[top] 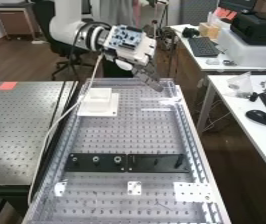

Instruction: Grab the chopstick and place it in the clear container

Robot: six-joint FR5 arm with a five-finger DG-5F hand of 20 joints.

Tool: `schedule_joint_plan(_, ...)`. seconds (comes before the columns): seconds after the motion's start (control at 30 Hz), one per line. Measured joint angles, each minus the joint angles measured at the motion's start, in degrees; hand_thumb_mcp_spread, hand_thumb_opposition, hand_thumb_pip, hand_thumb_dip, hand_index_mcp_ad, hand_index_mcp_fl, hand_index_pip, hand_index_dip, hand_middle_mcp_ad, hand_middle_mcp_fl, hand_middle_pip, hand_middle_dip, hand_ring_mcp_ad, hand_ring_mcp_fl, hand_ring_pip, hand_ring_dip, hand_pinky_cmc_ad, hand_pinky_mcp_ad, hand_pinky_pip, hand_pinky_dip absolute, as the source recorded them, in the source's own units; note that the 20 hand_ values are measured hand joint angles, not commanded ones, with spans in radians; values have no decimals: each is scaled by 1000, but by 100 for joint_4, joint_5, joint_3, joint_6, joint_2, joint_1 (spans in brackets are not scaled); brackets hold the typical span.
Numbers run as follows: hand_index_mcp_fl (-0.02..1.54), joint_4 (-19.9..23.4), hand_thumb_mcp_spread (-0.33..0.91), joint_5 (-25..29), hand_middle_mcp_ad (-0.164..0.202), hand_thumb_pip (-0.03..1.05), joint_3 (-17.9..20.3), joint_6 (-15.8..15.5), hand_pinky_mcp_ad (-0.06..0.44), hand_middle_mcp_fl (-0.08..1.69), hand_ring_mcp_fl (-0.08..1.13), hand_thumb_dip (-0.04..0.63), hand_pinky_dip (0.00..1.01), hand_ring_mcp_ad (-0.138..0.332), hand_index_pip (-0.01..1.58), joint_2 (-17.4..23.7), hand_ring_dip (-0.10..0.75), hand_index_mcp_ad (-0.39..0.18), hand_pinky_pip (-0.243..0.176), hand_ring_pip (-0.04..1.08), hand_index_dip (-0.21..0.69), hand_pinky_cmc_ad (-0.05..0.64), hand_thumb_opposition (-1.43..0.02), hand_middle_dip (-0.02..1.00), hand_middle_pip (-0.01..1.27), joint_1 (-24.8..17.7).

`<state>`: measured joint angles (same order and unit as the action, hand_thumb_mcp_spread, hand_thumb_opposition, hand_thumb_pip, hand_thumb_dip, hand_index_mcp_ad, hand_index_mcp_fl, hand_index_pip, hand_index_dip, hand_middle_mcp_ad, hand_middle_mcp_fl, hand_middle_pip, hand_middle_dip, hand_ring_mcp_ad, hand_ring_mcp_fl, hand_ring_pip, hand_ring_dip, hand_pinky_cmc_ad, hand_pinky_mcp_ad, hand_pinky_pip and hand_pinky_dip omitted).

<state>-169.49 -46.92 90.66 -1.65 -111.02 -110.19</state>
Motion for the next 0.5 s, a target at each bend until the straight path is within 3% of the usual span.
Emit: schedule_joint_plan(0.5,1497,-1206,864,458,12,445,-892,135,298,1360,960,321,154,37,162,-448,422,-91,129,94,478,490,-1136,682,192,-497)
